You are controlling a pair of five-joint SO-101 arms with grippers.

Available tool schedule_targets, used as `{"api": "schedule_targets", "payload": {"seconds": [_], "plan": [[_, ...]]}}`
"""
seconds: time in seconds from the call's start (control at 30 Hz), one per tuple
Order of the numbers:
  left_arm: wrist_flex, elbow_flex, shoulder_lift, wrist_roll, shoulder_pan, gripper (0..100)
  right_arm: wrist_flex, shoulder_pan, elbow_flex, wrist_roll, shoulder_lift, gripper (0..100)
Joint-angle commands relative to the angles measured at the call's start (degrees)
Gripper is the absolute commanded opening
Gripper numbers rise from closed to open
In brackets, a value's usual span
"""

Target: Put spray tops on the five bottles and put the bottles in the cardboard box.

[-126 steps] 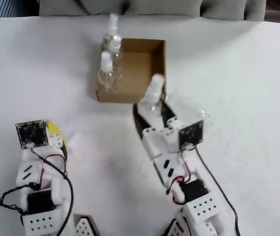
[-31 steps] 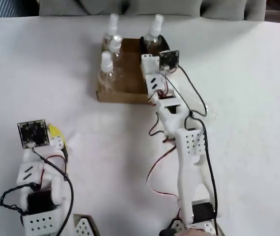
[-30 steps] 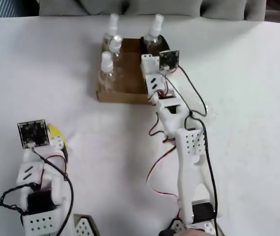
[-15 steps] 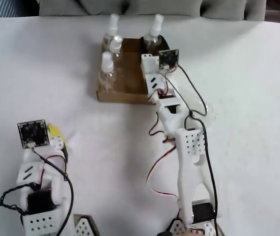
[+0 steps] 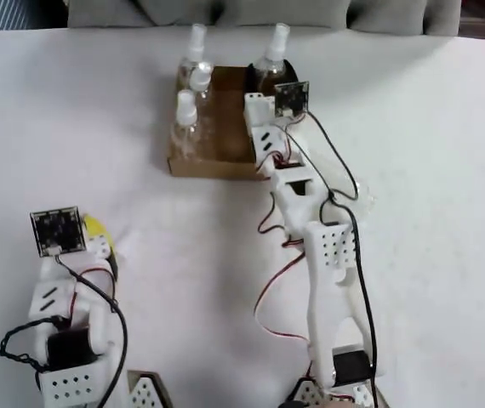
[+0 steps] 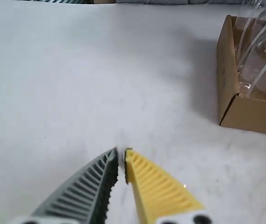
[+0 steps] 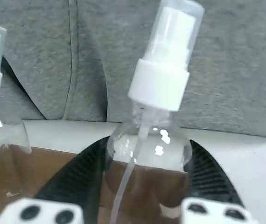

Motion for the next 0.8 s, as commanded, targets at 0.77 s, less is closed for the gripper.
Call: {"api": "schedule_targets", "payload": {"seconds": [0.77], "plan": [[0.4, 0.0, -0.1, -0.6, 0.6, 4, 0.7, 0.6, 7.5, 0.2, -8.0, 30.0]]}}
